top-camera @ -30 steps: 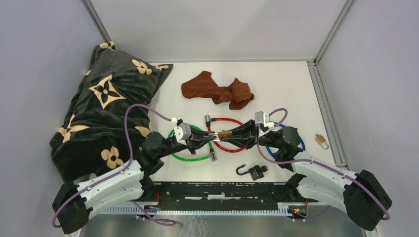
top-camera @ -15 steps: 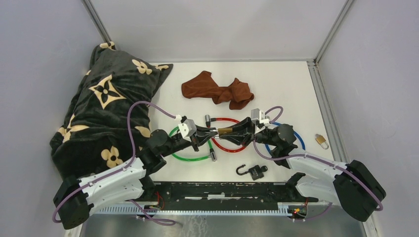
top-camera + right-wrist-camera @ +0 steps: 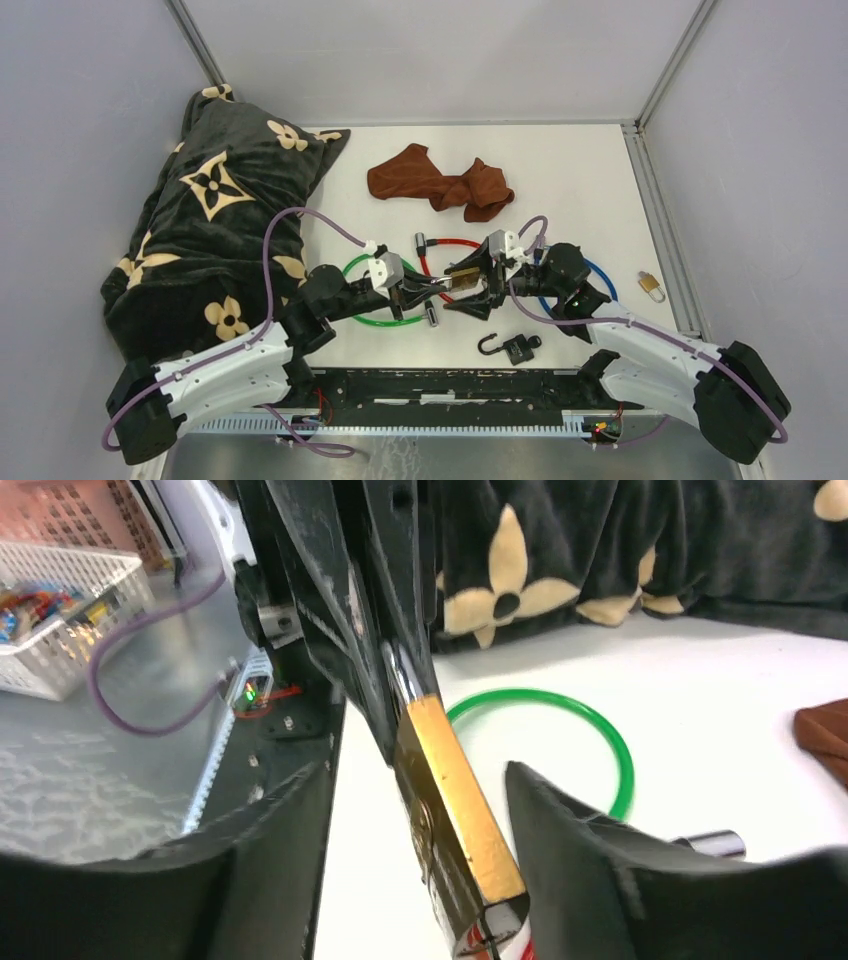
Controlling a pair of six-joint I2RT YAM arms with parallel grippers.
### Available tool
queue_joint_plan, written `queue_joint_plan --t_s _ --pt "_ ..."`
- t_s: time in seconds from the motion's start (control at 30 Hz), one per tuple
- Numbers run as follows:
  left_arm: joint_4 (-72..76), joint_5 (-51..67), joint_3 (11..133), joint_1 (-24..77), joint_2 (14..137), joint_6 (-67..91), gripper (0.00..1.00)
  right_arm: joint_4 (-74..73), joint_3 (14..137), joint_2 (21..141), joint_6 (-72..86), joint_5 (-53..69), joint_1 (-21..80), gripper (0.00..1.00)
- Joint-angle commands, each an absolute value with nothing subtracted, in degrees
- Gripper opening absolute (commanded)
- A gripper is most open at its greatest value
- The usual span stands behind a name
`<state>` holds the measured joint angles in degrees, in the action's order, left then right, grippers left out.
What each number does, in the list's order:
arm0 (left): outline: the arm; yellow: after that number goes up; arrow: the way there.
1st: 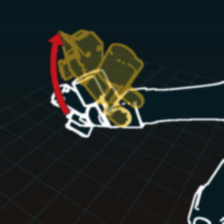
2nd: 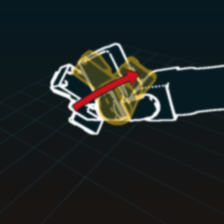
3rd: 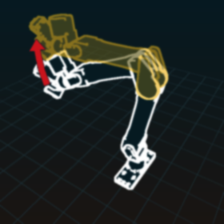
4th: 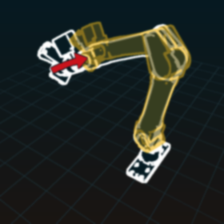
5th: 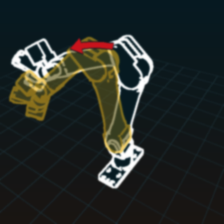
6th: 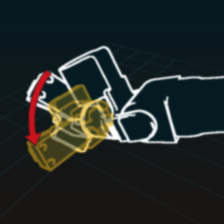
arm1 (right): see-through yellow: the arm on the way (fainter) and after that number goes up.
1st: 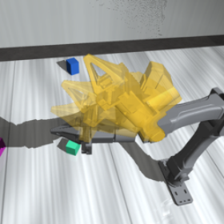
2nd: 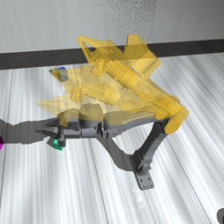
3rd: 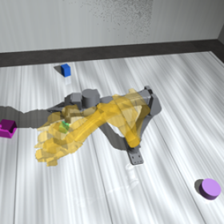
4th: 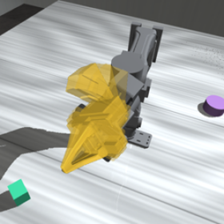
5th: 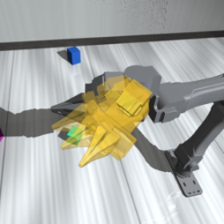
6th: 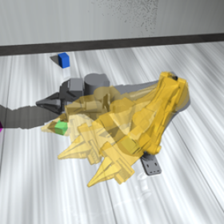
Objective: Lock with the key
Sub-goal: Lock the lock.
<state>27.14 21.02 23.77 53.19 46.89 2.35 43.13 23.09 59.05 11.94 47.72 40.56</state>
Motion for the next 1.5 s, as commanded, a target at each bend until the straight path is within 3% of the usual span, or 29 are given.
queue_joint_plan --t_s 0.0,0.03,0.23,0.4,0.6,0.67,0.87,1.37,1.43,1.47 --pt "37.5 29.07 28.25 49.94 42.99 6.02 0.02 23.67 26.87 54.2 1.76 47.56 40.89 0.89" --pt "36.57 29.15 27.78 48.54 42.17 6.06 0.01 21.04 26.68 52.76 0.85 48.1 39.63 0.98" --pt "32.37 30.65 24.24 43.92 37.23 6.48 0.02 5.24 30.23 44.85 -6.85 47.72 37.01 0.98" --pt "31.63 31.87 22.98 43.2 35.83 5.62 0.02 -8.22 38.79 48.45 -11.16 44.7 37.0 0.85" --pt "31.31 33.3 22.59 43.17 35.33 5.46 0.02 -13.27 46.6 52.4 -14.3 42.55 37.09 0.84" --pt "31.12 33.34 22.72 43.18 35.24 5.45 0.02 -14.95 48.55 52.91 -15.55 41.89 37.07 0.79" --pt "31.14 33.56 22.94 43.07 35.59 5.52 0.02 -18.65 50.88 53.9 -18.08 42.58 37.02 0.49" --pt "31.55 33.91 23.72 43.07 36.64 5.56 0.02 -18.58 52.29 55.75 -18.72 44.55 37.74 0.39" --pt "31.7 33.94 23.73 43.09 36.88 5.62 0.02 -18.77 52.63 56.27 -18.79 44.65 38.03 0.34" --pt "31.81 33.98 23.73 43.07 36.91 5.67 0.02 -18.77 52.73 56.44 -18.8 44.57 38.17 0.27"
